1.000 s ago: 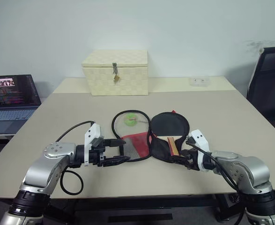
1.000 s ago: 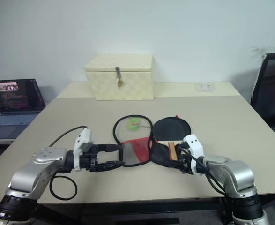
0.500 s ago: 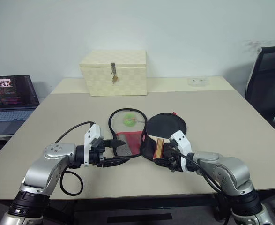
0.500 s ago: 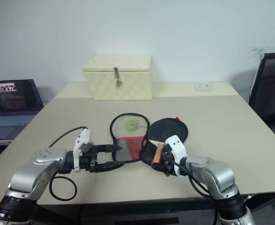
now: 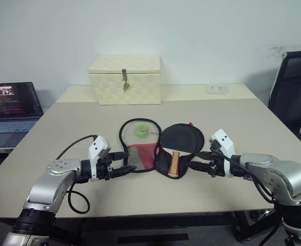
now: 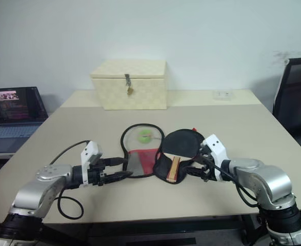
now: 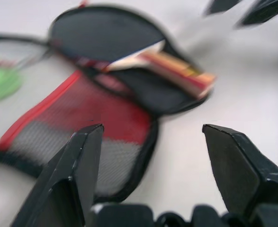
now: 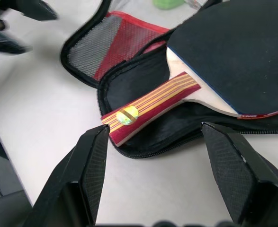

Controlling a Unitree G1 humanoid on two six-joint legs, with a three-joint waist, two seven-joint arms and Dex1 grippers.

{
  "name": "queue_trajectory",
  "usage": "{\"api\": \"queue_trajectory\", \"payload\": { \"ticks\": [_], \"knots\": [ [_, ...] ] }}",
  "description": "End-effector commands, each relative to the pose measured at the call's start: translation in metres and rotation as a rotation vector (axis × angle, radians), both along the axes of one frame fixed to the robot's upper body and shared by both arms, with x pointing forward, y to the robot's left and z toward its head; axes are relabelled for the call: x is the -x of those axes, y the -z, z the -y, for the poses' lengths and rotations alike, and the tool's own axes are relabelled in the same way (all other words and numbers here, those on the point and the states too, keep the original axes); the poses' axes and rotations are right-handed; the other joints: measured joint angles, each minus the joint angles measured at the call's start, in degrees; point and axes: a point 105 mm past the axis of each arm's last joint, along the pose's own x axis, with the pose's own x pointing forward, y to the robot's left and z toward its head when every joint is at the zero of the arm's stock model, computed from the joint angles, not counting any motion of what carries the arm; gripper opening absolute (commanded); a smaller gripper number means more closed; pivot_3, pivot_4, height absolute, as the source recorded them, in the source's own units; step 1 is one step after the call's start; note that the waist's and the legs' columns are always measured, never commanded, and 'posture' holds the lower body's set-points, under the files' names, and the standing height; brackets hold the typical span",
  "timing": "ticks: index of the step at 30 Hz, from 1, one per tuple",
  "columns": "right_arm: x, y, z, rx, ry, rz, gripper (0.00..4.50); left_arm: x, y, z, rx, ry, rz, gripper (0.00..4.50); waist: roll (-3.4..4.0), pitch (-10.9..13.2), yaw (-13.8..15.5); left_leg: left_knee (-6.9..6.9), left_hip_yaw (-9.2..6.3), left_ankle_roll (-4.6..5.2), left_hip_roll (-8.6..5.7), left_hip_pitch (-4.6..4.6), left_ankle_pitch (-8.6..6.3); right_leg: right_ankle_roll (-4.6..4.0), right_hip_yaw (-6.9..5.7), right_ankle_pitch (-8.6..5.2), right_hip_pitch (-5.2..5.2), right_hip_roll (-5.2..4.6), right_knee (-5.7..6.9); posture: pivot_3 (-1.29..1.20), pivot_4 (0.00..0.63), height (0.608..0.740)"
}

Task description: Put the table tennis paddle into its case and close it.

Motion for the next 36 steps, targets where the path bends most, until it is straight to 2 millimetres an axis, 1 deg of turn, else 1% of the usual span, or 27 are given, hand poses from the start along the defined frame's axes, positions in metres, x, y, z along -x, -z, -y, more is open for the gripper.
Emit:
{"api": "queue_trajectory", "payload": {
  "ticks": [1, 3, 4, 6, 7, 10, 13, 15, 19, 22, 25, 29, 32, 33, 34, 36],
  "knots": [
    [0.013, -0.029, -0.004, -0.017, -0.094, 0.114, 3.38, -0.012, -0.009, -0.011, -0.001, -0.07, 0.051, 2.03, -0.03, 0.0, 0.0, 0.01, 0.01, 0.0, 0.0, -0.01, 0.0, -0.01, -0.01, 0.01, 0.0, 0.0, 0.0, 0.0, 0.15, 0.74],
    [0.015, -0.031, -0.004, -0.015, -0.106, 0.123, 3.38, -0.017, -0.008, -0.015, -0.009, -0.104, 0.053, 1.25, -0.06, 0.0, 0.0, 0.01, 0.03, 0.01, 0.01, -0.02, -0.01, -0.03, 0.01, 0.02, 0.0, -0.01, -0.02, 0.0, 0.15, 0.74],
    [0.016, -0.032, -0.003, -0.014, -0.108, 0.126, 3.38, -0.021, -0.007, -0.019, -0.018, -0.127, 0.054, 0.94, -0.06, 0.0, 0.0, 0.01, 0.02, 0.01, 0.01, -0.02, 0.0, -0.03, 0.0, 0.02, 0.0, -0.01, -0.01, 0.0, 0.15, 0.74],
    [0.016, -0.033, -0.002, -0.011, -0.105, 0.132, 3.38, -0.028, -0.003, -0.025, -0.053, -0.17, 0.054, 0.13, -0.07, 0.0, 0.1, 0.06, -0.02, 0.01, 0.02, -0.02, 0.0, -0.04, 0.0, 0.02, 0.01, -0.01, 0.02, 0.0, 0.15, 0.74],
    [0.015, -0.034, -0.001, -0.011, -0.104, 0.133, 3.38, -0.032, -0.001, -0.028, -0.074, -0.188, 0.057, 0.02, -0.07, 0.0, 0.1, 0.08, -0.02, 0.01, -0.01, -0.02, 0.0, -0.03, -0.01, 0.02, 0.02, -0.01, 0.02, 0.0, 0.15, 0.74],
    [0.016, -0.035, -0.001, -0.012, -0.106, 0.139, 3.38, -0.04, 0.003, -0.033, -0.114, -0.22, 0.064, 0.02, -0.07, 0.0, 0.2, 0.1, 0.0, 0.01, -0.01, -0.02, 0.0, -0.03, -0.02, 0.03, 0.03, -0.01, 0.03, 0.0, 0.15, 0.74],
    [0.026, -0.038, -0.003, -0.013, -0.168, 0.142, 3.38, -0.055, 0.011, -0.04, -0.176, -0.286, 0.07, 0.02, -0.08, 0.0, 0.6, 0.11, -0.01, 0.01, -0.04, -0.04, 0.0, -0.03, -0.06, 0.03, 0.03, 0.0, 0.03, 0.0, 0.15, 0.74],
    [0.031, -0.039, -0.005, -0.014, -0.198, 0.146, 3.38, -0.061, 0.016, -0.044, -0.223, -0.304, 0.077, 0.02, -0.08, 0.0, 0.7, 0.13, -0.01, 0.01, -0.05, -0.05, -0.01, -0.03, -0.08, 0.03, 0.03, 0.0, 0.02, 0.0, 0.15, 0.74],
    [0.035, -0.042, -0.006, -0.016, -0.22, 0.169, 3.38, -0.072, 0.017, -0.048, -0.242, -0.336, 0.088, 0.02, -0.1, -0.1, 0.8, 0.13, 0.0, 0.01, -0.05, -0.06, -0.01, -0.04, -0.08, 0.03, 0.03, 0.0, 0.03, 0.0, 0.15, 0.74],
    [0.034, -0.041, -0.005, 0.002, -0.208, 0.186, 3.38, -0.083, 0.017, -0.044, -0.229, -0.353, 0.099, 0.02, -0.11, -0.1, 0.9, 0.21, -0.03, 0.01, -0.07, -0.08, -0.01, -0.03, -0.13, 0.03, 0.03, 0.0, 0.06, 0.0, 0.15, 0.74],
    [0.033, -0.038, -0.004, 0.02, -0.206, 0.189, 3.38, -0.088, 0.02, -0.037, -0.227, -0.34, 0.098, 0.02, -0.12, -0.1, 1.0, 0.31, -0.04, 0.02, -0.1, -0.13, -0.01, -0.01, -0.14, 0.04, 0.05, 0.0, 0.07, 0.0, 0.15, 0.74],
    [0.032, -0.037, -0.002, 0.027, -0.198, 0.192, 3.38, -0.095, 0.021, -0.023, -0.184, -0.323, 0.096, 0.02, -0.13, -0.1, 1.0, 0.38, -0.02, 0.03, -0.14, -0.15, -0.02, 0.01, -0.14, 0.05, 0.05, 0.01, 0.09, 0.0, 0.15, 0.74],
    [0.03, -0.037, -0.001, 0.033, -0.189, 0.195, 3.38, -0.1, 0.015, -0.002, -0.156, -0.265, 0.11, 0.02, -0.13, -0.1, 1.0, 0.44, -0.05, 0.03, -0.17, -0.16, -0.02, 0.01, -0.16, 0.05, 0.07, 0.02, 0.14, 0.0, 0.15, 0.74],
    [0.029, -0.037, 0.002, 0.037, -0.18, 0.197, 3.38, -0.102, 0.006, 0.013, -0.132, -0.221, 0.136, 0.02, -0.13, -0.1, 1.0, 0.45, -0.05, 0.03, -0.17, -0.16, -0.02, 0.02, -0.15, 0.05, 0.07, 0.02, 0.14, 0.0, 0.15, 0.74],
    [0.029, -0.037, 0.003, 0.04, -0.173, 0.198, 3.38, -0.104, -0.001, 0.022, -0.116, -0.191, 0.155, 0.02, -0.14, -0.1, 1.0, 0.48, -0.05, 0.03, -0.19, -0.18, -0.02, 0.04, -0.16, 0.06, 0.07, 0.02, 0.14, 0.0, 0.15, 0.74],
    [0.027, -0.039, 0.01, 0.043, -0.147, 0.2, 3.38, -0.105, -0.025, 0.051, -0.077, -0.098, 0.22, 0.02, -0.16, -0.1, 1.2, 0.56, -0.09, 0.03, -0.25, -0.27, -0.02, 0.08, -0.19, 0.09, 0.07, 0.02, 0.13, 0.0, 0.15, 0.74]
  ]
}}
